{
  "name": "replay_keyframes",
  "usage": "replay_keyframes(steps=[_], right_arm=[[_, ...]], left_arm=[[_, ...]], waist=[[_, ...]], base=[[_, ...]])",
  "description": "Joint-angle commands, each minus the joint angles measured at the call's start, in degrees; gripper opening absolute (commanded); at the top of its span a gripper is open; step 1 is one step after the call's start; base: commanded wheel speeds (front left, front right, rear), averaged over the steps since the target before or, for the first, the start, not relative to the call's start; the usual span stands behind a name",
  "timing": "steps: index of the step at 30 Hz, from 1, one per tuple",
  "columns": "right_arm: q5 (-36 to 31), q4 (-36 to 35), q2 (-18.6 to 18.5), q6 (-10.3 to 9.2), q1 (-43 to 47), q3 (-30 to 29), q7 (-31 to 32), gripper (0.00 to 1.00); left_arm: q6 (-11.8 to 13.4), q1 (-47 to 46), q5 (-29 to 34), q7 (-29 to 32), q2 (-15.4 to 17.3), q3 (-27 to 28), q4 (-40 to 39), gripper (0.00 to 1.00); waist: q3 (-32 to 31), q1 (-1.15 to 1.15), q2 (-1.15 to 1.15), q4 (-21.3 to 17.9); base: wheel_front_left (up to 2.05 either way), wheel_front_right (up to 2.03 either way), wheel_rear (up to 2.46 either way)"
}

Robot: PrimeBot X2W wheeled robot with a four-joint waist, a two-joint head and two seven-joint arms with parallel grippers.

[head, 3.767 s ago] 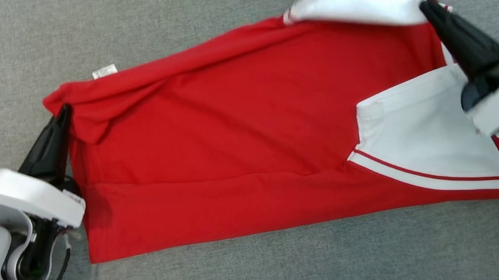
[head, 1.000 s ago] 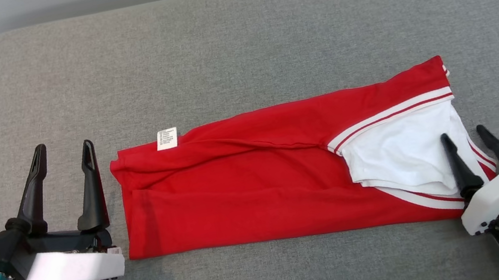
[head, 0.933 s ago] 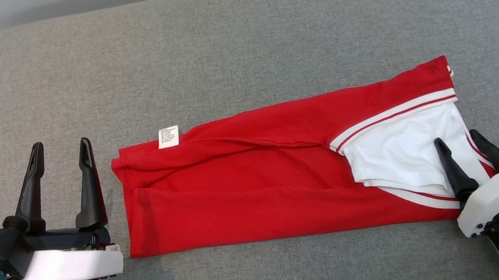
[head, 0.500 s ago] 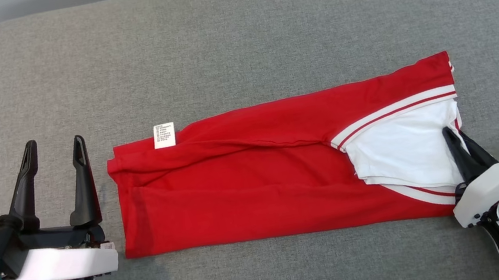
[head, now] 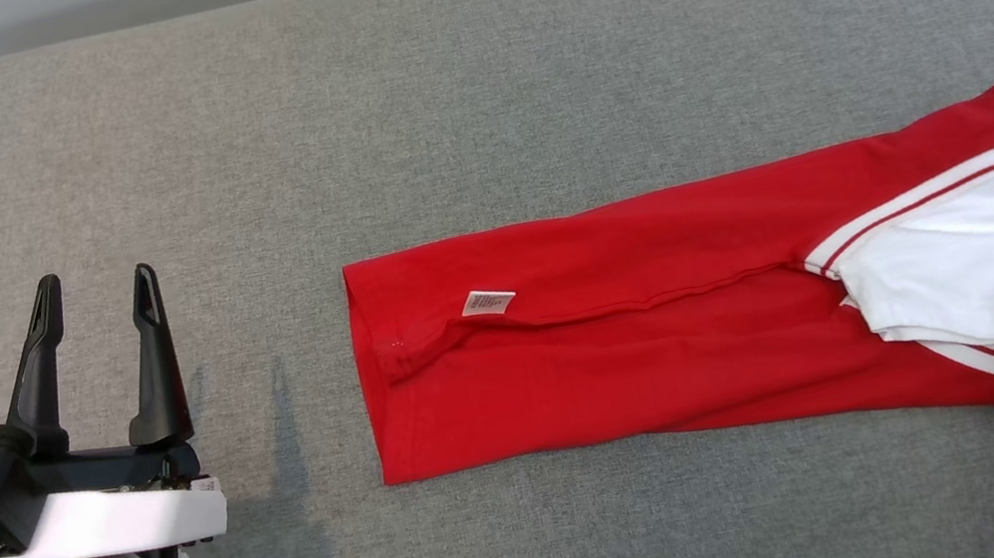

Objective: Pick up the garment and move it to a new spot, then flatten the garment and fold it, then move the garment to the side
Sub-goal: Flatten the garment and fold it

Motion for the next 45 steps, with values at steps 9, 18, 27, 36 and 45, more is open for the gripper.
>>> replay_keyframes(steps=[9, 18, 27, 36, 45], right_arm=[[-3.0, -12.8, 2.3, -0.18, -1.6, 1.9, 5.5, 0.0], [-7.6, -32.7, 9.1, -0.18, -1.1, 9.1, 17.6, 0.0], [-7.1, -31.2, 15.7, -0.18, -4.6, 21.2, 18.5, 0.0], [0.3, -22.7, 16.3, -0.18, -9.1, 33.9, 13.0, 0.0], [5.1, -16.7, 16.3, -0.18, -12.9, 40.7, 9.0, 0.4]], left_arm=[[-0.4, 0.7, 1.0, 0.0, -0.1, 1.3, -0.3, 1.0], [-0.7, 0.3, 1.3, 0.0, -0.9, 0.6, -0.2, 1.0], [-1.0, -1.1, 0.9, 0.0, -1.9, -1.3, 0.7, 1.0], [-1.3, -3.0, 0.5, 0.0, -2.6, -3.5, 2.0, 1.0], [-1.4, -3.6, 0.4, 0.0, -2.8, -4.2, 3.2, 1.0]], waist=[[-1.0, 0.0, 0.0, -1.6], [-1.5, 0.0, 0.0, -1.4], [-0.7, 0.0, 0.0, 1.4], [0.6, 0.0, 0.0, 4.4], [1.0, 0.0, 0.0, 5.3]], base=[[0.0, 0.0, 0.0], [0.0, 0.0, 0.0], [0.0, 0.0, 0.0], [0.0, 0.0, 0.0], [0.0, 0.0, 0.0]])
